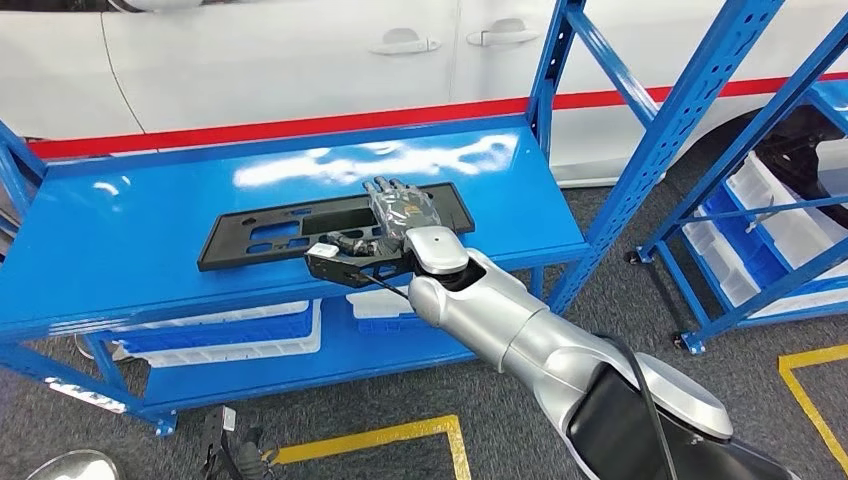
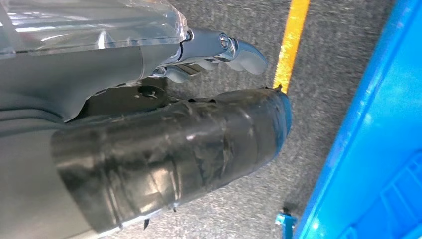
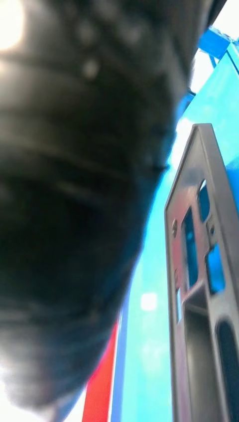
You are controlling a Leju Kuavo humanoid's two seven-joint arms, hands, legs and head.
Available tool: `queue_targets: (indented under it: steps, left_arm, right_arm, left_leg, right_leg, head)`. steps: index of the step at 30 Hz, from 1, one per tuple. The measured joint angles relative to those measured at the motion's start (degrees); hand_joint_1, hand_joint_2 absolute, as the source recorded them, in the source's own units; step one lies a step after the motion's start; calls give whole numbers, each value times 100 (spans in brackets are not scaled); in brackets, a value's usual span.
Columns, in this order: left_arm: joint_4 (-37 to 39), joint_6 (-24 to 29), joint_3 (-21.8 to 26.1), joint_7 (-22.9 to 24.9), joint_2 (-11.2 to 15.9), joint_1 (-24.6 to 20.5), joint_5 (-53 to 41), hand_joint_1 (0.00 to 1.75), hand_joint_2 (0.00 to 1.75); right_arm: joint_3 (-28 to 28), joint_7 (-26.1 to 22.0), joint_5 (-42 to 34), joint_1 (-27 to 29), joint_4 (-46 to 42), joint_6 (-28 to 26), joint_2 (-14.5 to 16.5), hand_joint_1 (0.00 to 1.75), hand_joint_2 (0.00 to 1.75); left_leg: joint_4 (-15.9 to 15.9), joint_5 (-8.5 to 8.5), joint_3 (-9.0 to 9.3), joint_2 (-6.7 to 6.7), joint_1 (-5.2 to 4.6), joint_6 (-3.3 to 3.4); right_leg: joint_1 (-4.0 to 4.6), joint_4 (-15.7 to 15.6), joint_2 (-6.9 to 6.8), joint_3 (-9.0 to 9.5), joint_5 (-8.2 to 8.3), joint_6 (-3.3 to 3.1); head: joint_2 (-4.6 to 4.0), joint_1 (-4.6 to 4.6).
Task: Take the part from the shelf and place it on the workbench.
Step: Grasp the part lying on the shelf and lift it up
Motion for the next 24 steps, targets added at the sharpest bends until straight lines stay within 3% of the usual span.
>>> queue_targets:
  steps: [7,10,11,12,14,15,16,20,22,24]
  left_arm:
    - [0,1,-1,0,0,-2,0,0,0]
    - [0,1,-2,3,-3,1,-6,0,0]
    - [0,1,-3,4,-3,-7,-15,0,0]
    - [0,1,-3,5,-3,-12,-22,0,0]
    - [1,8,-5,12,0,-24,-32,0,0]
    - [1,15,-6,17,1,-24,-31,0,0]
    - [2,22,-7,25,2,-26,-30,0,0]
    - [2,38,-5,35,4,-25,-27,0,0]
    - [2,38,-4,32,2,-32,-28,0,0]
    - [2,38,-6,31,-2,-30,-27,0,0]
  right_arm:
    - [0,-2,4,2,0,5,0,0,0]
    - [-2,-3,26,22,0,8,-3,0,0]
    - [-3,-9,38,46,0,5,-3,0,0]
    - [-4,-18,44,111,2,1,-3,0,0]
    - [-10,-50,62,282,10,-7,2,0,0]
    - [-13,-64,68,363,17,-8,2,0,0]
    - [-17,-76,74,407,24,-10,1,0,0]
    - [-34,-90,78,467,40,-16,-5,0,0]
    - [-46,-93,78,474,43,-16,-7,0,0]
    - [-54,-100,80,528,55,-11,-11,0,0]
  left_leg:
    - [-10,2,-5,-1,0,-18]
    - [-37,-15,11,18,-1,-85]
    - [186,-129,-90,29,2,-108]
    - [636,-257,-352,37,0,-121]
    - [872,-52,-653,42,-42,-62]
    - [689,133,-662,40,-72,-23]
    - [282,336,-517,36,-96,20]
    - [76,276,-414,19,-75,102]
    - [27,254,-345,22,-56,140]
    - [19,210,-288,24,-53,166]
  right_leg:
    - [3,-30,0,15,-45,-29]
    - [15,-91,11,38,-108,-83]
    - [14,-139,15,95,-135,-138]
    - [27,-174,21,178,-173,-201]
    - [70,-167,46,398,-350,-281]
    - [98,-123,62,442,-437,-270]
    - [105,-87,74,458,-498,-239]
    - [107,-1,65,411,-609,-139]
    - [84,484,52,168,-837,-79]
    - [43,1218,45,-261,-1070,-35]
  head:
    - [-1,1]
    - [-1,1]
    - [-1,-3]
    - [-1,-6]
    - [-2,-12]
    - [-2,-12]
    - [-2,-11]
    - [-1,-8]
    - [-1,2]
    - [-2,8]
